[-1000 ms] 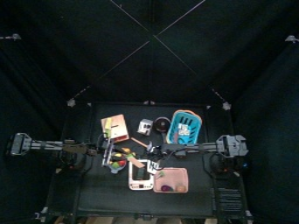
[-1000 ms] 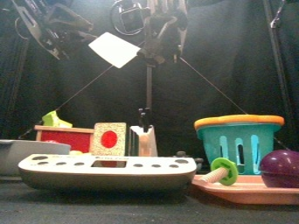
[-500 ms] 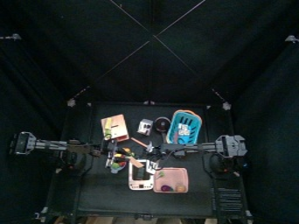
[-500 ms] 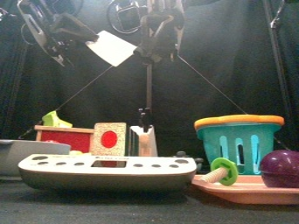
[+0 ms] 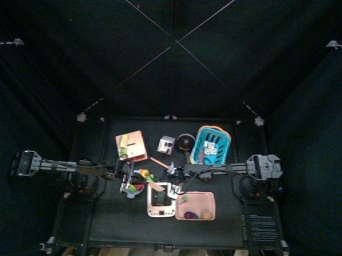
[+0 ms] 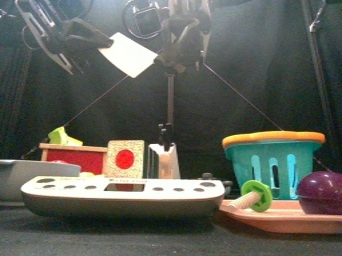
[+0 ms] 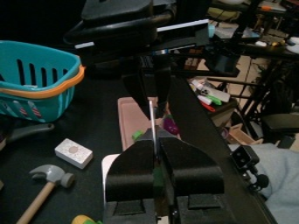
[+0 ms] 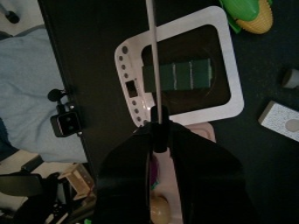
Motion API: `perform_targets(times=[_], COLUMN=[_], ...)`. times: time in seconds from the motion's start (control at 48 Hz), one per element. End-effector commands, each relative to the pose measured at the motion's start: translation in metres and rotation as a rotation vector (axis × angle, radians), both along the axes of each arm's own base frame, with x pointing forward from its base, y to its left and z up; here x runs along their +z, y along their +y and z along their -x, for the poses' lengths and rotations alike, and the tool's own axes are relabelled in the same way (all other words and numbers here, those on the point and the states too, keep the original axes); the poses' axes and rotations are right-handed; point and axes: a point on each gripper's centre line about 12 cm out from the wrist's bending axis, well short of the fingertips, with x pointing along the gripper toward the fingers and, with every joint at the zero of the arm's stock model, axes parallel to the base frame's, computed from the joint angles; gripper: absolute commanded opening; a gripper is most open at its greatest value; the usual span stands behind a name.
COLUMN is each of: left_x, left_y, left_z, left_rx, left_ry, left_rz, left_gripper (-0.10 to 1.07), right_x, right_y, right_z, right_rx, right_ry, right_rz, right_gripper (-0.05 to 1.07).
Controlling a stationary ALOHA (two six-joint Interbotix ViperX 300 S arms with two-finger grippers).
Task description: Reorient grip
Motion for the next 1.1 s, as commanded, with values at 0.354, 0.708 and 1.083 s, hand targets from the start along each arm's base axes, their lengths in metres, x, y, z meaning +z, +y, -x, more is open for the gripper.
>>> perform_targets(times=[0.354, 0.708, 1.083], left_x=[-0.012, -0.014, -0.02], left_y=[-0.012, -0.014, -0.014], left_z=[0.007, 0.004, -0.021], left_rx=[-0.049, -0.052, -0.085], left_ry=[0.028, 0.038, 0.044], left_rz=[0.005, 0.013, -0.104], left_gripper=[0.25, 0.25, 0.25], right_x=[0.034, 0.019, 0.007], right_y=[-0.012, -0.003, 0.003], right_z=[0.031, 0.054, 0.067], right_rx=[-0.061, 0.029, 0.132], right_ry=[-0.295, -0.613, -0.836], right_rz=[0.082, 0.271, 0.365], right_gripper=[0.48, 0.48, 0.48])
